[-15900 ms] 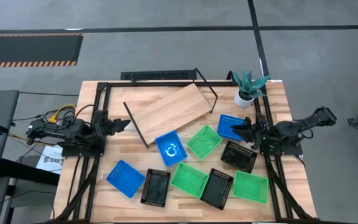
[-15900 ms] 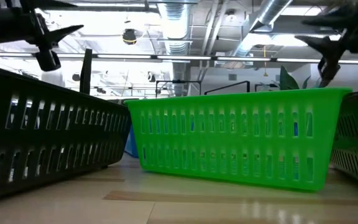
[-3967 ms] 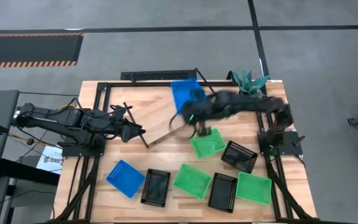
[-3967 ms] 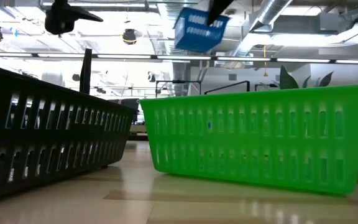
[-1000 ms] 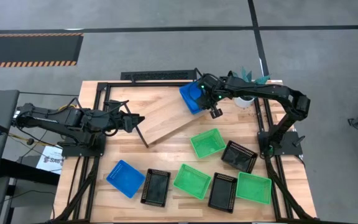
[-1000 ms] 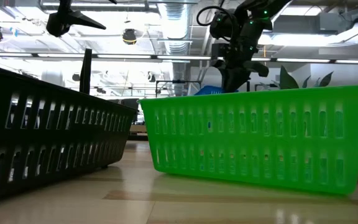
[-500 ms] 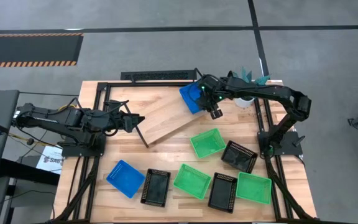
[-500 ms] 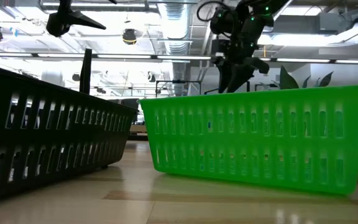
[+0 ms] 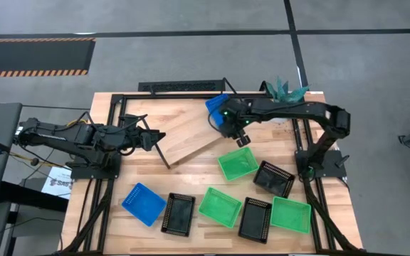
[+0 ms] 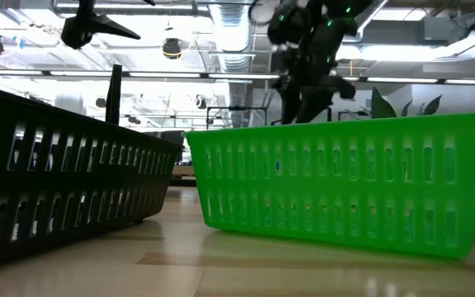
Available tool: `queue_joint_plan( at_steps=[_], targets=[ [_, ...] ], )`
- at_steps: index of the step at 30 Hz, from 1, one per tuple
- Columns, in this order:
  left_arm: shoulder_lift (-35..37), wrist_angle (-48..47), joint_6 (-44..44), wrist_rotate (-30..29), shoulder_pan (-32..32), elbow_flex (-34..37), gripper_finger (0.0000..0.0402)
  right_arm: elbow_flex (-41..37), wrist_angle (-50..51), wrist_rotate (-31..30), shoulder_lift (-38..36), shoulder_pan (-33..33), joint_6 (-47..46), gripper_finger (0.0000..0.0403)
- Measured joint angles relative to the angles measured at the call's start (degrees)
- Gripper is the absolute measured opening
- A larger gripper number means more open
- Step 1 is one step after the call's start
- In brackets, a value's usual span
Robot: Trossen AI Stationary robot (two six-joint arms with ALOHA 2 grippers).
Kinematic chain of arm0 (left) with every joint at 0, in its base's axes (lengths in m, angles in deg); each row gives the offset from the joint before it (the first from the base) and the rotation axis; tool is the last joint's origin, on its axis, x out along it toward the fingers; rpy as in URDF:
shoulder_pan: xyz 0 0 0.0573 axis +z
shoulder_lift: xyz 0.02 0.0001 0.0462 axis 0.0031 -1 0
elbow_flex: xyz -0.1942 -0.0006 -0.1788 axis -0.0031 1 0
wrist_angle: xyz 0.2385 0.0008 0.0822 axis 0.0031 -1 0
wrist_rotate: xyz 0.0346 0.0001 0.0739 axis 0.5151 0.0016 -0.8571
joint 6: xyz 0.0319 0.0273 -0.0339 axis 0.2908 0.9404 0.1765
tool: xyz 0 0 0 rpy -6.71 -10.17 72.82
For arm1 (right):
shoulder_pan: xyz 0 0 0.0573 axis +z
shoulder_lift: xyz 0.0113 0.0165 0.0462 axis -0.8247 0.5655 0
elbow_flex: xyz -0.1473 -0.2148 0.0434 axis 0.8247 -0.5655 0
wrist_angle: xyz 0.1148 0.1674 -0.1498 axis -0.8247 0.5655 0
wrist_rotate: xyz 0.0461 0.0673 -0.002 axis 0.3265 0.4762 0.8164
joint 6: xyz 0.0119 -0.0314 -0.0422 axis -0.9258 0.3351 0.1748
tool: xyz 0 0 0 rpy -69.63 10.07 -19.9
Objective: Stack baskets on shelf by color
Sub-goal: Adjust the stacked blue bins
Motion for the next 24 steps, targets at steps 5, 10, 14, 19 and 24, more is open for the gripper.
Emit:
queue_joint_plan(
  at_steps=[5,10,14,19,24],
  targets=[
    [0.02,-0.15,-0.07,0.02,0.02,0.0,0.0267,-0.04,-0.62,-3.98,3.68,-0.45,0.0,0.0191],
    [0.0,-0.15,-0.32,0.04,0.01,0.0,0.0267,-0.03,-0.71,-4.44,4.11,-0.14,-0.49,0.0181],
    [-0.02,-0.1,-0.33,0.04,0.01,-0.02,0.0267,0.15,-0.54,-4.44,1.9,0.58,-0.48,0.017],
    [0.0,-0.1,-0.28,-0.44,0.02,-0.02,0.0267,0.17,-4.8,-4.42,-1.82,-0.23,-0.46,0.0166],
    [0.02,0.07,-0.31,-0.85,0.02,-0.02,0.0267,0.22,-7.71,-4.33,-2.11,-3.14,-0.72,0.0171]
  ],
)
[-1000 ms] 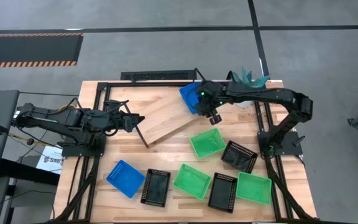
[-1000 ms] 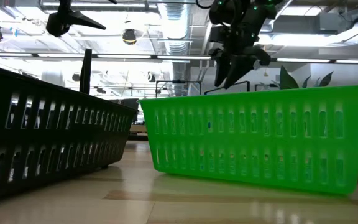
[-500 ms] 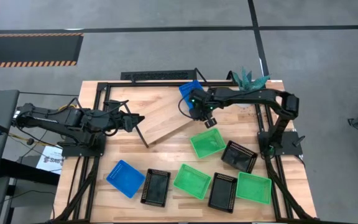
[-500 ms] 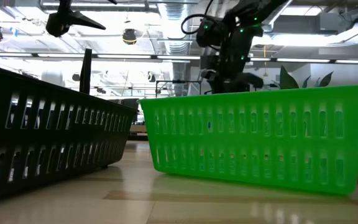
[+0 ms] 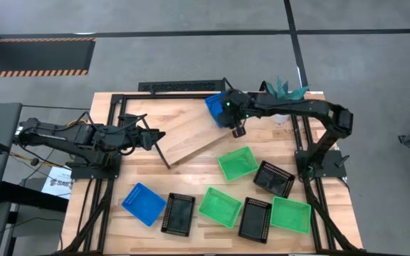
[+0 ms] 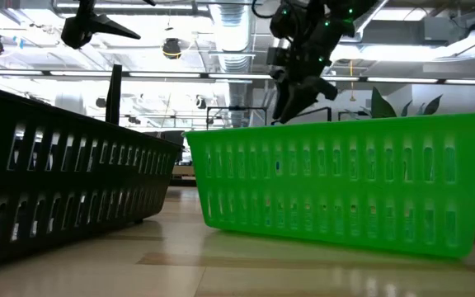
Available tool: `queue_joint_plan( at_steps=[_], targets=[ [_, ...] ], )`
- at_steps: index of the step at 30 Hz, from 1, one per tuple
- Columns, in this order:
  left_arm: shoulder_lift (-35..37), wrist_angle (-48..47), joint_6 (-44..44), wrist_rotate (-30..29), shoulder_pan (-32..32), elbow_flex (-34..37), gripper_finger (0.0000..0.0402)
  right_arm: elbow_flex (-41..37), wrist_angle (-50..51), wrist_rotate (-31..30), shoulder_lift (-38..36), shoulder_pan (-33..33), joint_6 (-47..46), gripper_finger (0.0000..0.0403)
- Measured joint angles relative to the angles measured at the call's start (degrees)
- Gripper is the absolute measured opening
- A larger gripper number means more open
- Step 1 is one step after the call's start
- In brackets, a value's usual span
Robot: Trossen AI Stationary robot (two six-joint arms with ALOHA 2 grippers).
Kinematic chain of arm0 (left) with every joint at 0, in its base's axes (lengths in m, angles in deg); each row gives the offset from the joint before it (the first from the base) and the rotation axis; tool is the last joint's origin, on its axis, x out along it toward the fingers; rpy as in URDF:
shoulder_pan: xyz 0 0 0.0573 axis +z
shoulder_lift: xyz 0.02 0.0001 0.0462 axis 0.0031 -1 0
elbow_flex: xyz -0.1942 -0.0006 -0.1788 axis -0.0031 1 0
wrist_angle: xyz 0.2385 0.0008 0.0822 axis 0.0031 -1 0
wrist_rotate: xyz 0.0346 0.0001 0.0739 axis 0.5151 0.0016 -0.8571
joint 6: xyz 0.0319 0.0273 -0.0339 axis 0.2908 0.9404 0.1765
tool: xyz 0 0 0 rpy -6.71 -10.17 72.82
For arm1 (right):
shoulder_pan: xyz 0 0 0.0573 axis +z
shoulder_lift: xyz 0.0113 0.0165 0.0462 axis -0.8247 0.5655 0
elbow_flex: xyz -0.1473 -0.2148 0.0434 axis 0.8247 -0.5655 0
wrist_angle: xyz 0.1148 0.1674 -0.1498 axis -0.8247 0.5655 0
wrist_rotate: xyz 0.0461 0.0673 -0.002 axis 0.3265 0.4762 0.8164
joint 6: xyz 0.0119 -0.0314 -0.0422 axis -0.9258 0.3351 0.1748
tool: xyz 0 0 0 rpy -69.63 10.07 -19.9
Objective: Stack baskets on shelf by color
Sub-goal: Adjust the stacked blue bins
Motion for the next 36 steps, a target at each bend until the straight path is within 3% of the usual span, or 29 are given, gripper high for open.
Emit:
queue_joint_plan(
  at_steps=[6,19,36],
  targets=[
    [0.0,-0.16,-0.24,0.01,0.0,0.0,0.0267,-0.68,2.67,3.08,1.51,-1.01,-0.33,0.0176],
    [0.0,-0.15,-0.37,0.07,0.0,0.0,0.0267,-0.68,1.99,2.82,6.77,-0.66,-0.29,0.0163],
    [-0.01,-0.17,-0.17,0.09,0.0,0.0,0.0267,-0.66,3.48,2.8,6.73,-0.06,1.97,0.0056]
  ],
)
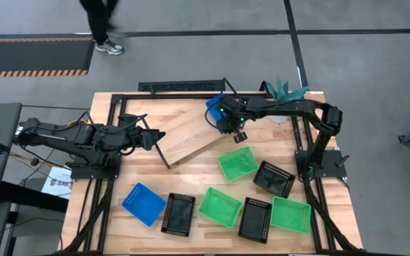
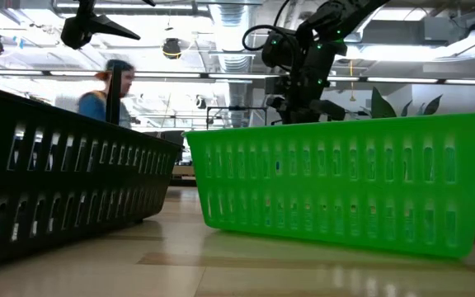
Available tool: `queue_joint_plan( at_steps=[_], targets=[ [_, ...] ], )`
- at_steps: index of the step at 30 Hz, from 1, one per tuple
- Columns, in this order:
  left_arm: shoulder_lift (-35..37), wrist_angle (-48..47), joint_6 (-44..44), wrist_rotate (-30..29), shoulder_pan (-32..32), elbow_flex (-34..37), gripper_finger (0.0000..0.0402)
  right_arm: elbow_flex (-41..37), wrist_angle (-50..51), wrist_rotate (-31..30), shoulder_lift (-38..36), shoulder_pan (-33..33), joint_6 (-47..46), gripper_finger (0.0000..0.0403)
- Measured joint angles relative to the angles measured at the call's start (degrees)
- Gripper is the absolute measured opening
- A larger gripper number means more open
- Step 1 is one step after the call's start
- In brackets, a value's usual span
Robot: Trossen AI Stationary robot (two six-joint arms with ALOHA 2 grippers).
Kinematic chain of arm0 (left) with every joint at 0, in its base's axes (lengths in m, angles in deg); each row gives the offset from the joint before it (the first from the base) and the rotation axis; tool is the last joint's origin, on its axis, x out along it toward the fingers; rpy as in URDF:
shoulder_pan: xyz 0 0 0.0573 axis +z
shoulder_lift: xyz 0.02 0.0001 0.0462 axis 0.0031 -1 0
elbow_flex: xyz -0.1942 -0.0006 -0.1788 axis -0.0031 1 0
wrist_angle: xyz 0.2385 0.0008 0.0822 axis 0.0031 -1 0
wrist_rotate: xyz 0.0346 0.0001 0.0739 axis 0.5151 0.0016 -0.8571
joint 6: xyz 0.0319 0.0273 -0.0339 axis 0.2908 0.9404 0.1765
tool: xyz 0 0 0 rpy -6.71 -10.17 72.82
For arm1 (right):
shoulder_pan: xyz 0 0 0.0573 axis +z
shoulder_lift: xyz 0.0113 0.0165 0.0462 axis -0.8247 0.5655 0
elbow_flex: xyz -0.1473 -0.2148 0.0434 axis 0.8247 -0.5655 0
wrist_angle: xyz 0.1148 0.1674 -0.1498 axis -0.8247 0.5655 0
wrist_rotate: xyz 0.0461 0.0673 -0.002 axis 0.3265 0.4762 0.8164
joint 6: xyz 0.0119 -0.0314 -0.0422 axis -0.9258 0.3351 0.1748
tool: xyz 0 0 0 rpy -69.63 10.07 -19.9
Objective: Stack baskets on shelf by color
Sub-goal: Adjust the stacked blue bins, then put the top green bin on the shelf
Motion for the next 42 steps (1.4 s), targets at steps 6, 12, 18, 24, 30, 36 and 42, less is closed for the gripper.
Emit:
queue_joint_plan(
  at_steps=[6,12,18,24,30,36,42],
  targets=[
    [-0.01,0.0,-0.01,0.6,0.0,0.0,0.0267,1.93,1.33,-2.58,-0.6,0.65,0.41,0.0065],
    [-0.01,-0.13,-0.02,7.9,-0.02,0.0,0.0267,7.52,2.77,-3.17,-3.81,1.96,1.02,0.013],
    [-0.01,-1.78,-2.07,9.9,-0.02,0.02,0.0267,9.05,2.71,-3.12,-5.03,2.54,1.47,0.0209],
    [0.01,-2.45,-2.32,9.92,-0.02,0.02,0.0267,8.29,6.06,-2.84,-3.76,2.42,-1.45,0.0227],
    [0.01,-5.35,-3.46,13.29,-0.01,0.02,0.0267,7.78,5.47,-2.43,-3.87,6.53,-5.9,0.0218],
    [-3.85,-14.66,-13.1,30.11,-4.03,0.04,0.0267,7.78,5.68,-1.59,-3.87,15.0,-12.74,0.0219],
    [-12.3,-17.85,-22.55,38.18,-15.18,0.08,0.0256,7.78,5.18,-1.5,-3.87,21.45,-23.43,0.0213]
  ],
)
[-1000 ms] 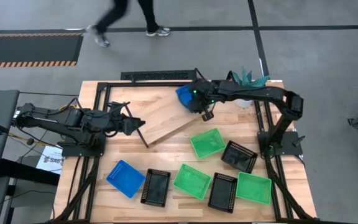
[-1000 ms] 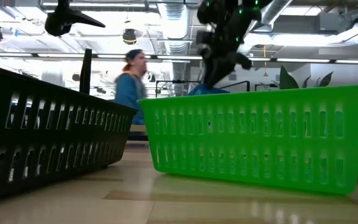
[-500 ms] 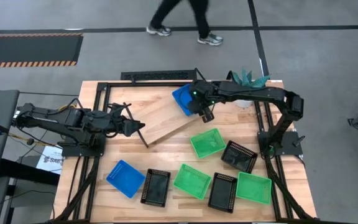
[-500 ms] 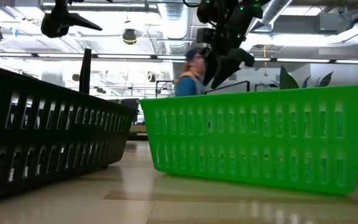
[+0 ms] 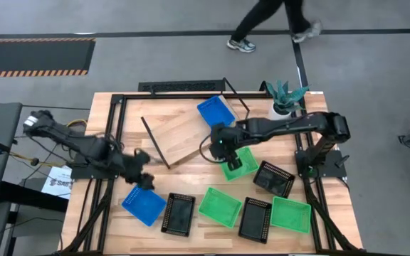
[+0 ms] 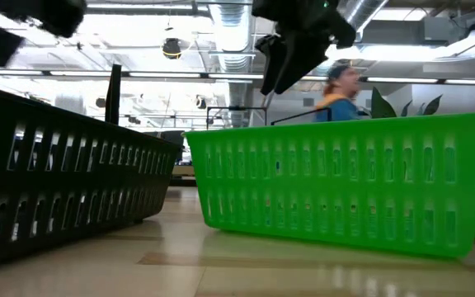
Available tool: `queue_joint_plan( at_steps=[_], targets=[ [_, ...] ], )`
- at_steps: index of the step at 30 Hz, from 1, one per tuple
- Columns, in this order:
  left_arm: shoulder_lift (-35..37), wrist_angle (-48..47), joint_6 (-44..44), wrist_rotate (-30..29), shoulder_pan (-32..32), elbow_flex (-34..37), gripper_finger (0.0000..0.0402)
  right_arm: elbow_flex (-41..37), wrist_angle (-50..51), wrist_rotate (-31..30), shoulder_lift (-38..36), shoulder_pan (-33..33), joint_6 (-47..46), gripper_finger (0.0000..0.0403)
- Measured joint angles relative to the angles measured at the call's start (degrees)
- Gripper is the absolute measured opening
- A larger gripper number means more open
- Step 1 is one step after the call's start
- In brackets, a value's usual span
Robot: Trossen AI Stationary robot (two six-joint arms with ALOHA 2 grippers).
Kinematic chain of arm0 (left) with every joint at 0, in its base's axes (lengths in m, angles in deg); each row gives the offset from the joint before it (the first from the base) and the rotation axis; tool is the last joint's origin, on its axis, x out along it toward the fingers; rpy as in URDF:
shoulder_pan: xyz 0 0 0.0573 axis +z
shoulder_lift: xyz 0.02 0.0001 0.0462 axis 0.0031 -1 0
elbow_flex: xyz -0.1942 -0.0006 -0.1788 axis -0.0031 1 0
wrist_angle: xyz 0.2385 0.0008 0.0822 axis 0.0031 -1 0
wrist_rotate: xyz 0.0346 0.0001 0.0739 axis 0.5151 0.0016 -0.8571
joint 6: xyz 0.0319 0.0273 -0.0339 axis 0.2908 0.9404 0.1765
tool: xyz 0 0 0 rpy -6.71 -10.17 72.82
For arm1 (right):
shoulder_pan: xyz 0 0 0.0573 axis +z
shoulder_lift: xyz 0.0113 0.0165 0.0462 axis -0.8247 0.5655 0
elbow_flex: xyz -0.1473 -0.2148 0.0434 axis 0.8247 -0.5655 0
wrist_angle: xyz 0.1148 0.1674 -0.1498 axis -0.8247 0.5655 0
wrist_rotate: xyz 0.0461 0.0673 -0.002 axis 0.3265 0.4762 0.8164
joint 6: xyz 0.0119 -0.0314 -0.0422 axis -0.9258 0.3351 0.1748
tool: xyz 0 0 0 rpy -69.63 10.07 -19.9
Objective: Stack baskets on shelf by color
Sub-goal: Put the top green bin on the shelf
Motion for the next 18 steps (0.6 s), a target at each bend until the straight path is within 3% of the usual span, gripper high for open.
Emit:
queue_joint_plan(
  at_steps=[6,10,13,18],
  targets=[
    [-7.71,-2.2,-11.65,-3.84,-14.59,-1.74,0.0254,0.0,-0.38,0.0,0.0,5.88,-13.52,0.0213],
    [-12.92,-2.72,-19.07,-10.34,-23.33,-2.0,0.0253,0.0,-4.22,0.0,0.0,10.39,-22.07,0.0211],
    [-17.82,-3.22,-22.57,-14.41,-26.47,-2.0,0.0253,0.0,-9.42,-0.3,0.0,13.26,-28.2,0.0208],
    [-26.68,-2.4,-24.52,-14.87,-26.92,-2.0,0.0253,0.0,-19.17,-1.6,0.0,17.03,-34.86,0.0207]
  ],
)
